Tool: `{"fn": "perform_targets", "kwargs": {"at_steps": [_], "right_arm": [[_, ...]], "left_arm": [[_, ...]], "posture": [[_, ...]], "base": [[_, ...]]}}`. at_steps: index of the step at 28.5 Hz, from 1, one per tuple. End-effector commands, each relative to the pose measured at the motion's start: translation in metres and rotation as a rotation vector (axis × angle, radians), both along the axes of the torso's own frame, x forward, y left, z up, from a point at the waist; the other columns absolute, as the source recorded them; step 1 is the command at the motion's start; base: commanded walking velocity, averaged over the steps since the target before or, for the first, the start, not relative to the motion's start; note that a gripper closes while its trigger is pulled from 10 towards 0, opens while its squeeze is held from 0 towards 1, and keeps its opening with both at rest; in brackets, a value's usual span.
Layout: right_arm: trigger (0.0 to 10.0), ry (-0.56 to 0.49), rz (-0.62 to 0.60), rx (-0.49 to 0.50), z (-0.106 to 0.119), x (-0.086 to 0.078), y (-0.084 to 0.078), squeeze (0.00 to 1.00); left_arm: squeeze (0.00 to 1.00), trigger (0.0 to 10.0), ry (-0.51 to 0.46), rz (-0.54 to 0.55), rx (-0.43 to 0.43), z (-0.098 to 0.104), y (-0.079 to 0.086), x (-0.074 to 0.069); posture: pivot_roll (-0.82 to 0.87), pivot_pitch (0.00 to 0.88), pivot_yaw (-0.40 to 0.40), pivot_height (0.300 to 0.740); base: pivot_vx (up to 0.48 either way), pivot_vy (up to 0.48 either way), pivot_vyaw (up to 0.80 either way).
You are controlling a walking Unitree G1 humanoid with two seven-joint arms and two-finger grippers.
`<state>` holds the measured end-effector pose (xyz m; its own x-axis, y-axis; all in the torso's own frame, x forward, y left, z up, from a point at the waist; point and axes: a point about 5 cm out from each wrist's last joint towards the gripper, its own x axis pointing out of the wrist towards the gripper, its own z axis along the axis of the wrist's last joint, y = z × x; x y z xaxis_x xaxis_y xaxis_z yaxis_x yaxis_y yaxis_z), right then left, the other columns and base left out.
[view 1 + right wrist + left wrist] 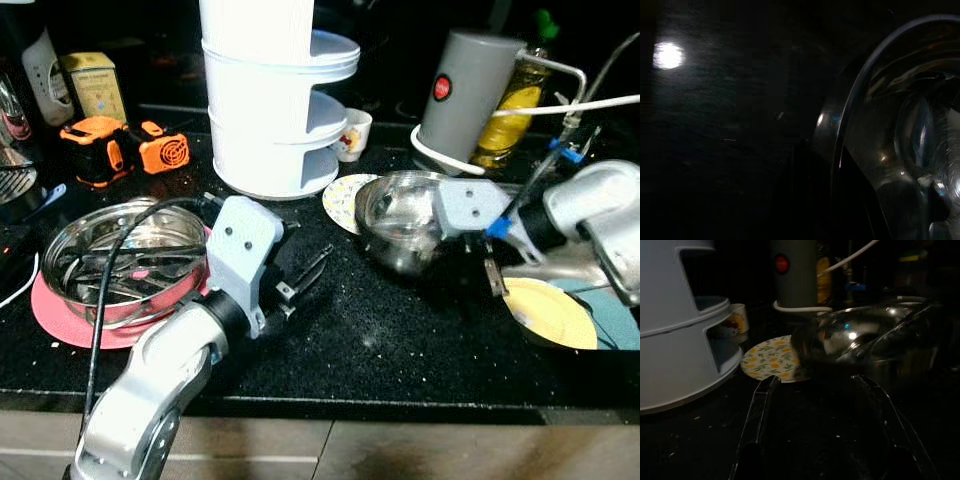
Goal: Kitchen organization
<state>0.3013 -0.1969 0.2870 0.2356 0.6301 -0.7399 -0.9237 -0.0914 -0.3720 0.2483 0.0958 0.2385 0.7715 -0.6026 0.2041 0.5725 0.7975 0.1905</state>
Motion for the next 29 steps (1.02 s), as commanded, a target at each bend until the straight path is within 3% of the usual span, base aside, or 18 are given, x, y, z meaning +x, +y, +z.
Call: {"fn": "perform_targets", "kwargs": {"at_steps": [1, 11, 12, 13, 14, 15, 22, 23, 24, 25, 26, 27, 28, 29], "right_arm": [[0.0, 0.009, 0.061, 0.016, 0.007, -0.012, 0.004, 0.00], [0.0, 0.101, 0.202, 0.045, -0.014, -0.034, 0.024, 0.00], [7.5, 0.088, 0.188, 0.058, -0.016, -0.031, 0.027, 0.00], [10.0, 0.075, 0.175, 0.069, -0.017, -0.030, 0.030, 0.00], [10.0, 0.068, 0.168, 0.079, -0.018, -0.028, 0.032, 0.96], [10.0, 0.071, 0.162, 0.089, -0.019, -0.029, 0.034, 1.00], [10.0, 0.042, 0.158, 0.152, -0.010, -0.029, 0.036, 1.00], [10.0, 0.041, 0.160, 0.164, -0.007, -0.029, 0.036, 0.87], [10.0, 0.043, 0.164, 0.177, -0.005, -0.030, 0.036, 0.83], [10.0, 0.060, 0.198, 0.255, 0.006, -0.034, 0.039, 0.53], [10.0, 0.069, 0.212, 0.288, 0.010, -0.035, 0.040, 0.45], [10.0, 0.072, 0.225, 0.324, 0.016, -0.036, 0.041, 0.20], [10.0, 0.072, 0.225, 0.324, 0.016, -0.036, 0.041, 0.20], [10.0, 0.059, 0.214, 0.393, 0.027, -0.033, 0.043, 0.00]], "left_arm": [[0.00, 10.0, 0.001, -0.009, 0.001, -0.002, -0.003, 0.002], [0.00, 10.0, -0.003, -0.006, -0.001, -0.001, -0.003, 0.001], [0.00, 10.0, -0.003, -0.007, -0.002, -0.001, -0.003, 0.001], [0.00, 10.0, -0.003, -0.007, -0.003, -0.001, -0.004, 0.001], [0.00, 10.0, -0.003, -0.009, -0.004, -0.001, -0.004, 0.000], [0.00, 10.0, -0.004, -0.011, -0.004, -0.001, -0.005, 0.000], [0.00, 10.0, -0.005, -0.012, -0.006, 0.000, -0.004, 0.000], [0.00, 10.0, -0.005, -0.010, -0.004, 0.000, -0.004, 0.001], [0.00, 10.0, -0.006, -0.010, -0.003, 0.001, -0.004, 0.001], [0.00, 10.0, -0.007, -0.010, -0.005, 0.001, -0.004, 0.001], [0.00, 10.0, -0.007, -0.010, -0.005, 0.001, -0.004, 0.001], [0.00, 10.0, -0.007, -0.011, -0.006, 0.001, -0.004, 0.001], [0.00, 10.0, -0.007, -0.011, -0.006, 0.001, -0.004, 0.001], [0.00, 10.0, -0.007, -0.012, -0.005, 0.001, -0.005, 0.001]], "posture": [[-0.01, 0.000, -0.078, 0.740], [0.00, 0.000, -0.082, 0.740], [0.00, 0.000, -0.081, 0.740], [0.00, 0.000, -0.081, 0.740], [0.00, 0.000, -0.081, 0.740], [0.00, 0.000, -0.081, 0.740], [0.00, 0.000, -0.079, 0.740], [0.00, 0.000, -0.080, 0.740], [0.00, 0.000, -0.080, 0.740], [0.01, 0.000, -0.081, 0.740], [0.01, 0.000, -0.081, 0.740], [0.01, 0.000, -0.080, 0.740], [0.01, 0.000, -0.080, 0.740], [0.01, 0.000, -0.081, 0.740]], "base": [[0.000, 0.000, 0.00], [0.000, 0.000, 0.00], [0.000, 0.000, 0.00], [0.000, 0.000, 0.00], [0.000, 0.000, 0.00], [0.000, 0.000, 0.00], [0.000, 0.000, 0.00], [0.000, 0.000, 0.00], [0.000, 0.000, 0.00], [0.000, 0.000, 0.00], [0.000, 0.000, 0.00], [0.000, 0.000, 0.00], [0.000, 0.000, 0.00], [0.000, 0.000, 0.00]]}}
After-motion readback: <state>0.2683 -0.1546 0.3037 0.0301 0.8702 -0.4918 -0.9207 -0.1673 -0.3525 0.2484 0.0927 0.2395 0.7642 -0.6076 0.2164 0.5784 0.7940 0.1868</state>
